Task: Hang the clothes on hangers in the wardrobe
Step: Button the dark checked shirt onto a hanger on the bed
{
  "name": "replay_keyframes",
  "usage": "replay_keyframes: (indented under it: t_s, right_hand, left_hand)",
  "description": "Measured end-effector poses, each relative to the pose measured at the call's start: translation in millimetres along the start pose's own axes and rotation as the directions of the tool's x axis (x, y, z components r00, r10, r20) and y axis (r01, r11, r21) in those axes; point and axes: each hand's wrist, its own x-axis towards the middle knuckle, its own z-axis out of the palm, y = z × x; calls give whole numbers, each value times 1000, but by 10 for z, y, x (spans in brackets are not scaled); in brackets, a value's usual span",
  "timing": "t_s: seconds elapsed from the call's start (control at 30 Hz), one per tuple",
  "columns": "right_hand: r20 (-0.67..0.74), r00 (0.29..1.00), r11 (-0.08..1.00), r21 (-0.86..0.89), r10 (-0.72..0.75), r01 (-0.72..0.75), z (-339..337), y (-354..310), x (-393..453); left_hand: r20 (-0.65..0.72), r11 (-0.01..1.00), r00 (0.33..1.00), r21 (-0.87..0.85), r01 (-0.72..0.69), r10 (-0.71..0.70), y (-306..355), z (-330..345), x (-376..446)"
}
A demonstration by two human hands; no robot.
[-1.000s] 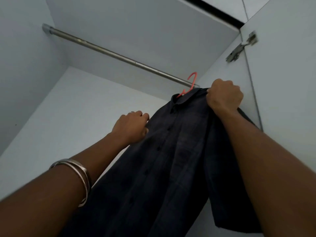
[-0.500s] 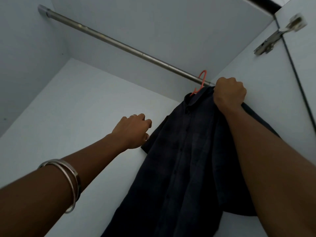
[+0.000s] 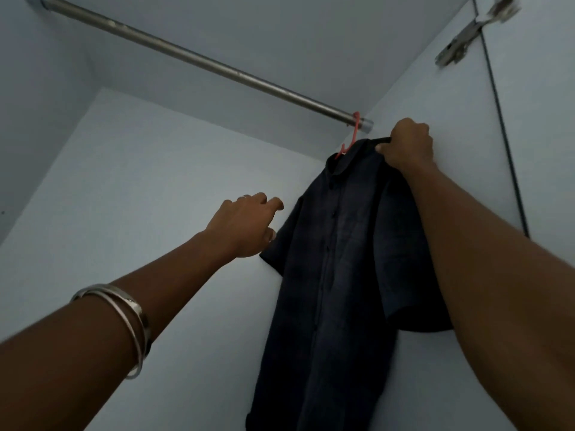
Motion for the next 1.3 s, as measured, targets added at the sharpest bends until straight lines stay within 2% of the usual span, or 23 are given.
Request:
replay_keyframes:
  t_s: [0.1, 0.2, 0.3, 0.37, 0.47, 0.53, 0.6, 0.7, 0.77, 0.8, 0.93, 1.03, 1.13, 1.2, 1.23, 1.3]
  right_hand:
    - [43, 999, 999, 37, 20, -21, -50, 44, -171]
    - [130, 991, 999, -53, 15, -8, -180, 111, -322]
    - [189, 982, 970, -235, -10, 55, -441, 169, -470]
    - [162, 985, 939, -328, -54, 105, -579, 202, -516]
    - [88, 992, 853, -507, -89, 122, -810, 146, -754]
    - [-9, 986, 758, -641, -165, 121, -856, 120, -835]
    - [-16, 967, 719, -672, -254, 178, -915, 58, -1066]
    - [-12, 905, 726, -602, -424, 333, -929, -12, -1407]
    - [101, 910, 789, -467, -401, 400, -1053, -42, -2049]
    - [129, 904, 817, -391, -408, 424, -989, -61, -2189]
    - [192, 942, 950, -100, -275, 298, -1362, -199, -3129]
    - [209, 966, 980, 163, -151, 118, -1640, -321, -3655]
    - [336, 939, 933, 354, -66, -61, -1964, -391, -4236]
    - [408, 912, 861, 475, -33, -181, -2250, -521, -4712]
    - [419, 908, 831, 509, -11, -225, -2251, -543, -4754]
    - [503, 864, 717, 603, -2, -349, -2585, -731, -5140]
  left_hand:
    - [-3, 998, 999, -38, -39, 39, 111, -59, -42]
    - [1, 995, 998, -89, -55, 56, 227, -104, -73]
    - [46, 993, 997, -103, -56, 61, 324, -150, -248]
    - [56, 995, 997, -85, -48, 53, 345, -144, -367]
    - [147, 999, 988, -38, -33, 38, 387, -186, -669]
    - [154, 999, 987, -9, -44, 45, 423, -185, -799]
    - [200, 998, 978, 6, -61, 58, 494, -253, -1018]
    - [196, 995, 978, 50, -83, 72, 533, -429, -1321]
    - [341, 994, 938, 59, -89, 63, 644, -689, -1817]
    - [316, 997, 947, 39, -69, 53, 612, -649, -1891]
    - [364, 999, 931, 21, 31, -37, 887, -1077, -2605]
    - [349, 997, 934, -17, 79, -68, 1101, -1402, -3031]
    - [369, 978, 919, -94, 186, -140, 1402, -1729, -3615]
    - [390, 952, 896, -129, 279, -209, 1545, -2087, -4138]
    - [357, 939, 910, -185, 291, -211, 1547, -2091, -4190]
    - [371, 912, 884, -180, 368, -283, 1602, -2493, -4712]
